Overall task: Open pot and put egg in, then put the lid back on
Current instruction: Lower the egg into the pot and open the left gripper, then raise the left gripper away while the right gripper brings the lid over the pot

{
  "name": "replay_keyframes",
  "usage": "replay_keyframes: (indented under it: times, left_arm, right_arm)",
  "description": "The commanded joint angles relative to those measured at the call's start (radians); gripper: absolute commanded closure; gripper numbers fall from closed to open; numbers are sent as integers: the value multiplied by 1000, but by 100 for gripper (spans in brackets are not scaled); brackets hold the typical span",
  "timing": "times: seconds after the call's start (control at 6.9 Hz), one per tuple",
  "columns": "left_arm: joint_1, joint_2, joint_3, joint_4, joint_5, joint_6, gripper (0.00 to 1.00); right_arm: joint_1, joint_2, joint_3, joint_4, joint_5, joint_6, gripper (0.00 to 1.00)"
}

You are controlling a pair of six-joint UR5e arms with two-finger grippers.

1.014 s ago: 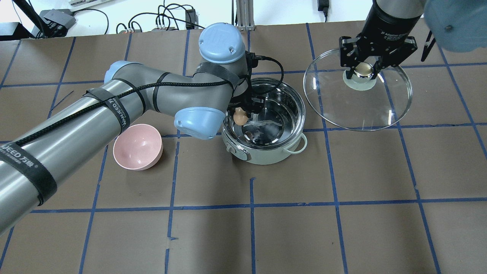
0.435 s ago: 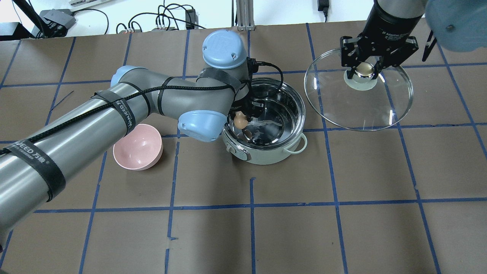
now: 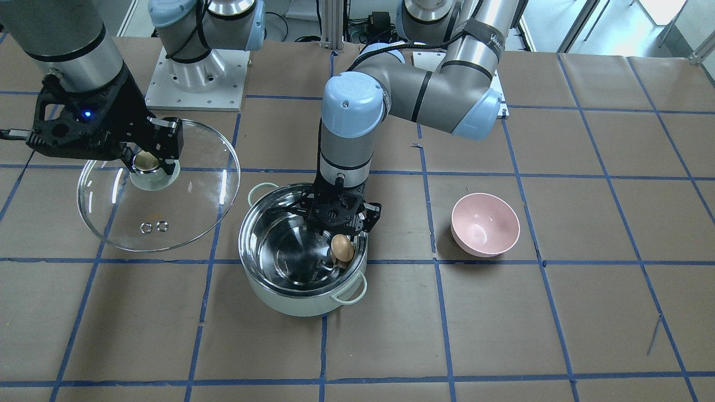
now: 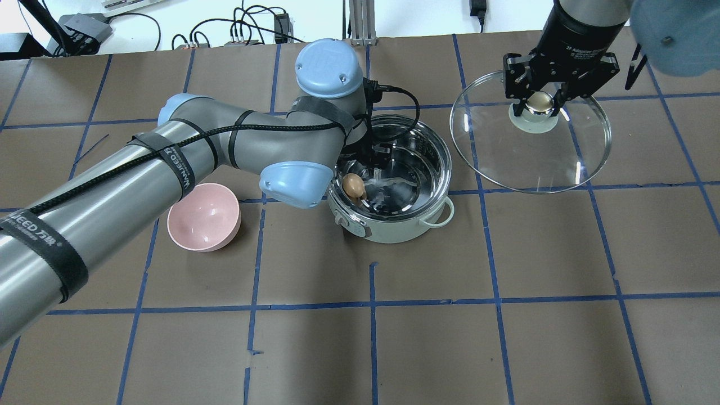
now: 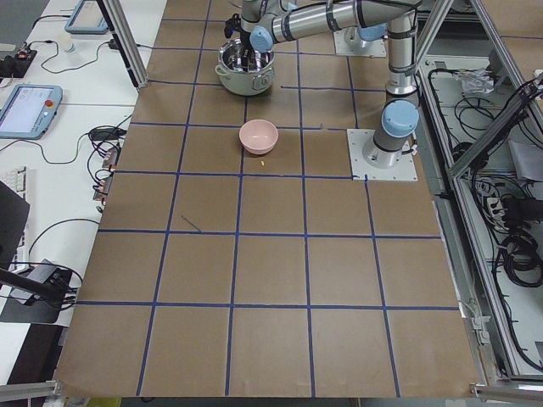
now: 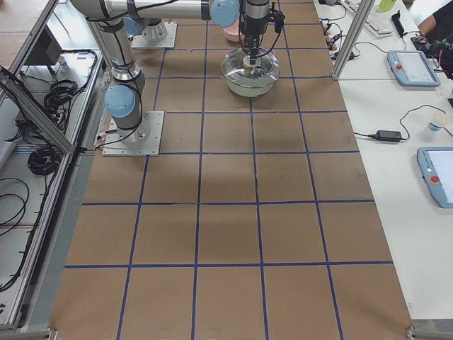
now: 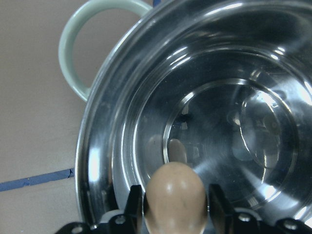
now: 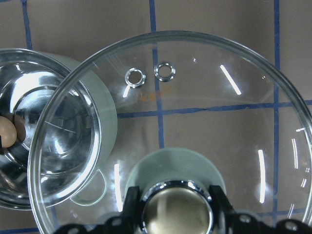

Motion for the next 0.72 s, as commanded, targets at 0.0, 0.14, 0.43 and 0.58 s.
replay_keyframes:
  times: [0.0,0.14,0.43,0.58]
  left_arm:
    - [12,52,29,-39,2,1,26]
    - [48,87,49,-95,-1,1,22]
    - [145,186,118,-334,-7,3,22]
    - [182,237,154,-475,-6,1,19]
  right_arm:
    - [10,-1,-5,-3,7,3,88]
    - [17,-2,-9,-3,6,15,87]
    - [43,-4,-12,-3,6,27,87]
    - [100,4,-15,-9,7,77,87]
